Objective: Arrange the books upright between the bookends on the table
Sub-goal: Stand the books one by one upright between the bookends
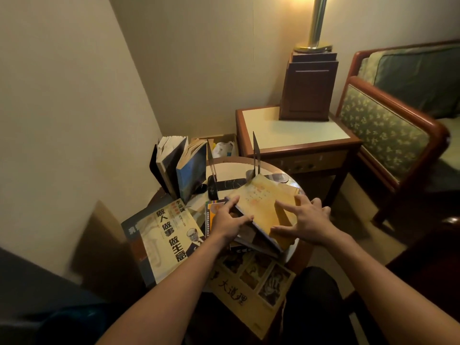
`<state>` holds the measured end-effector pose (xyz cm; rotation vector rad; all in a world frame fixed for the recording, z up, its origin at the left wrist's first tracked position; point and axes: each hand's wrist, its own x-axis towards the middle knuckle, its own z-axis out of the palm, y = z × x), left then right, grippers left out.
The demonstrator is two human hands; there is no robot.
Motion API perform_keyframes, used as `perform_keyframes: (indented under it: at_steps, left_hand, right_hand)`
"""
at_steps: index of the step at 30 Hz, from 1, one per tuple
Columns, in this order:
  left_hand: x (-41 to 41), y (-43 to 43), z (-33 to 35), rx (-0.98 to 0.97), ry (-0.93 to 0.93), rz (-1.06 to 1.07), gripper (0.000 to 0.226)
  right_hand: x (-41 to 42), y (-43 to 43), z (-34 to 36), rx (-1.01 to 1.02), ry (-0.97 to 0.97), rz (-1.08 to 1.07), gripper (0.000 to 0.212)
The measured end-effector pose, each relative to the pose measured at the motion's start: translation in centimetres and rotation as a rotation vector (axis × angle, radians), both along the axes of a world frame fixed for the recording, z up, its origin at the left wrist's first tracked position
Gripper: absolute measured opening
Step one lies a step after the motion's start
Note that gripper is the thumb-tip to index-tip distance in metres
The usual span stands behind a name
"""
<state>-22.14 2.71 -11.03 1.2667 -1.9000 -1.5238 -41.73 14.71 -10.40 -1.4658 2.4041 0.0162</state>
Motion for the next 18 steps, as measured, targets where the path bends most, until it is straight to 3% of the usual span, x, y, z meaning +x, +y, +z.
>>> perform_keyframes:
  at_steps: [5, 9, 15, 18]
  left_hand:
    - [-1.2, 0.6, 1.2, -0.180, 0.095, 0.048, 0.063]
    - [-1.7, 1.7, 1.8, 0.022, 0.128, -0.066, 0.071]
    - [1.2, 1.2, 2.5, 0.206, 0.245, -0.011, 0.070]
    - [3.5, 0.6, 4.1, 0.271, 0.364, -0.057, 0.073]
  right_hand:
    - [0.9, 0.5, 0.3, -0.051, -0.041, -0.015, 0.094]
    - [1.7, 0.7, 0.1, -0.087, -0.094, -0.023, 0.100]
    - [3.2, 1.1, 0.9, -0.154, -0.198, -0.001, 0.095]
    - [4.4, 0.3, 2.1, -0.303, -0.493, -0.011, 0.094]
